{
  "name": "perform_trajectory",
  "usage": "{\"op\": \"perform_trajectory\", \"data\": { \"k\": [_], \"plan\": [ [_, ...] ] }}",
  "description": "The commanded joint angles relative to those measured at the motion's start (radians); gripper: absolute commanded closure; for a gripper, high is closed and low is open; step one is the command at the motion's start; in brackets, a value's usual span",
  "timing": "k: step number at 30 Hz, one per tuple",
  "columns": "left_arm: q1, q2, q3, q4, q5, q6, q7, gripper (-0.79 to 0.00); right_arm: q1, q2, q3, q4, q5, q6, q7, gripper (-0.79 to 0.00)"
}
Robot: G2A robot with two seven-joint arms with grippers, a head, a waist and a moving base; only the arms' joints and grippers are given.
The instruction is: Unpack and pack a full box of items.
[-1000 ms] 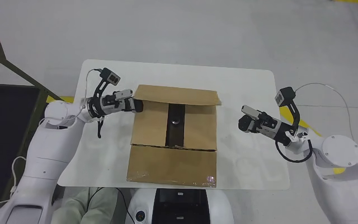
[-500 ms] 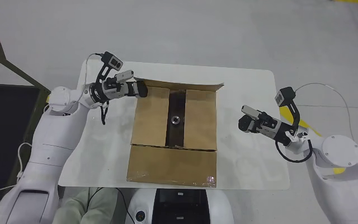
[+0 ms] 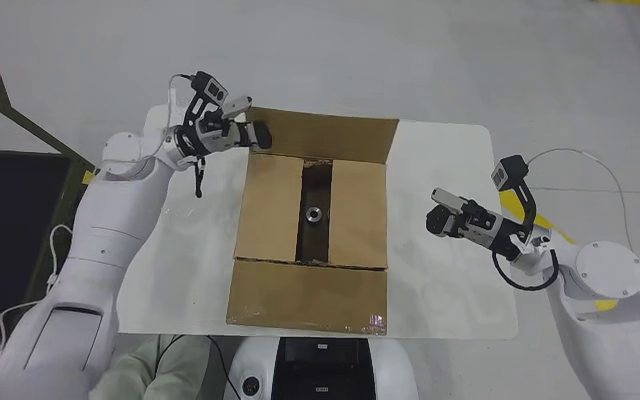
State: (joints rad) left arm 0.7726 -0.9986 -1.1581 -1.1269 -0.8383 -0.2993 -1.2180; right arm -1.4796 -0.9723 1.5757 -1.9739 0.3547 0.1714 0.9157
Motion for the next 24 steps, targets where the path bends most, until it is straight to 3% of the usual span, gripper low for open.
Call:
{"op": "perform_trajectory", "data": {
  "k": [1,17,24],
  "plan": [
    [-0.025,-0.010,0.018,0.033,-0.006,-0.017,0.000,-0.785,0.000,0.000,0.000,0.000,0.000,0.000,0.000,-0.785],
    [-0.182,-0.075,0.116,0.320,0.089,-0.092,0.103,-0.785,0.000,0.000,0.000,0.000,0.000,0.000,0.000,-0.785],
    [-0.228,-0.099,0.160,0.409,0.183,-0.165,0.124,-0.785,0.000,0.000,0.000,0.000,0.000,0.000,0.000,-0.785]
  ]
}}
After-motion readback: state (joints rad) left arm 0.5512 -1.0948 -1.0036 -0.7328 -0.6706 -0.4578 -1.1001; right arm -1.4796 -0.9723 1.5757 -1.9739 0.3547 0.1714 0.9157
